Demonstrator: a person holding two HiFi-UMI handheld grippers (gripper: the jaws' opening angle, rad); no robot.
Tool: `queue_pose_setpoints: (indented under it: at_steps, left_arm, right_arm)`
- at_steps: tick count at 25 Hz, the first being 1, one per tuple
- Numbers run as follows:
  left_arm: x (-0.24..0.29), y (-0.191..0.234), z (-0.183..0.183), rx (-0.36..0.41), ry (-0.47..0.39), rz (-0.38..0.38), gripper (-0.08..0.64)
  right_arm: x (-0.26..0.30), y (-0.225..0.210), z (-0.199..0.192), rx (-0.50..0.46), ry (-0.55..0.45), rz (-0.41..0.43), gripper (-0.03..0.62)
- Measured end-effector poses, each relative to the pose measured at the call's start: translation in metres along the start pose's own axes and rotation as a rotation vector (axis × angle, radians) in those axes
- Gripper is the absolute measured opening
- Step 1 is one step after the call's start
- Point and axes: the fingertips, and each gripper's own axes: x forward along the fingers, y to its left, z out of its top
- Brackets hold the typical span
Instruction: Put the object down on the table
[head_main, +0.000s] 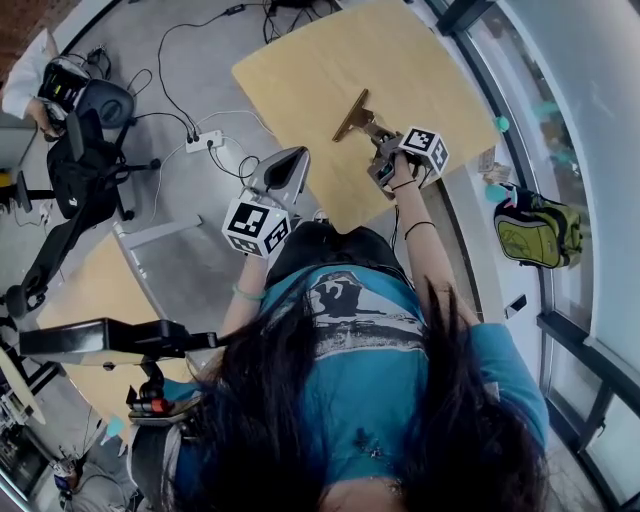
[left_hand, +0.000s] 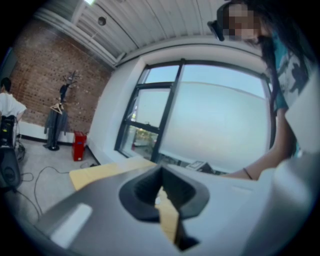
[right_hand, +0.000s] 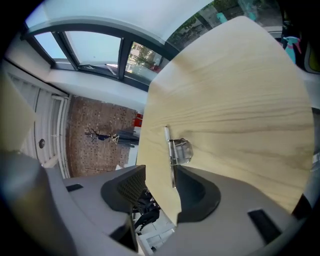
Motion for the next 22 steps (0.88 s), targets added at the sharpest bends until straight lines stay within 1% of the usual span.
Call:
queue_pose_setpoints:
  at_steps: [2,5,6,8,12,17,20,22]
  left_arm:
    - [-0.002,-0.004,-0.001,0.0,0.001,-0.014,0.003]
    - [-0.003,-0.009,-0.007,-0.007,0.008,-0.037,0.003]
    - [-0.003,-0.011,-0.01,-0.009,0.011,-0.044,0.003]
    - [-0.002,-0.016,-0.014,-0.014,0.018,-0.059,0.003]
    - [-0.002,-0.028,-0.019,-0.024,0.03,-0.089,0.003]
    - [-0.002,-0.043,-0.02,-0.032,0.024,-0.111,0.003]
    - [-0.017,-0.08,-0.02,-0.027,-0.006,-0.111,0.003]
    - [-0.023,-0.105,-0.019,-0.01,-0.019,-0.113,0.003]
  right_arm:
    - [-0.015,0.014,-0.007,-0.007,-0.022,0.054,0.192]
    - [-0.036,0.033,-0.024,-0.011,-0.024,0.125,0.188]
    - [-0.043,0.037,-0.03,-0.016,-0.023,0.14,0.174]
    - [-0.059,0.045,-0.041,-0.033,-0.032,0.157,0.1]
    - [-0.083,0.054,-0.067,-0.097,-0.034,0.157,0.049]
    - [-0.106,0.056,-0.095,-0.263,-0.015,0.109,0.029]
    - [-0.145,0.044,-0.117,-0.344,-0.012,0.108,0.023]
    - [-0.17,0.035,-0.128,-0.372,-0.003,0.109,0.018]
